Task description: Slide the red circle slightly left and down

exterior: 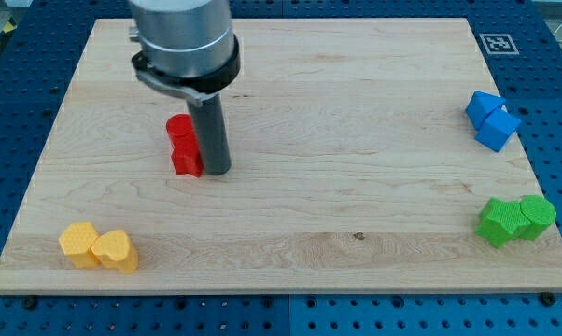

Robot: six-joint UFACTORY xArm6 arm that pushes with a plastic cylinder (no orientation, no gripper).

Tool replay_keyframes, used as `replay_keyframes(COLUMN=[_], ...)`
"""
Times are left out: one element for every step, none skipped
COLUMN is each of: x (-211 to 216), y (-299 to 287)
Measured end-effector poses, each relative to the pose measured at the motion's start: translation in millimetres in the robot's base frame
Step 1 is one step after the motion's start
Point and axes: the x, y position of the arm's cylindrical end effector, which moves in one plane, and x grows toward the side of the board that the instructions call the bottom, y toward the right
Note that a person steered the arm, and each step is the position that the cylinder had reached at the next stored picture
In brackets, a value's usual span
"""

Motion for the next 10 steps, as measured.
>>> replay_keyframes(x=[-23.8,-43.7,-59.5,-60.4,-60.4,-61.8,-65.0,-47.4,-22.7,-22.1], y=[5.6,0.0,-21.3,-51.0,-76.5,-92.4,-95.6,-95.6,-95.6,-95.6])
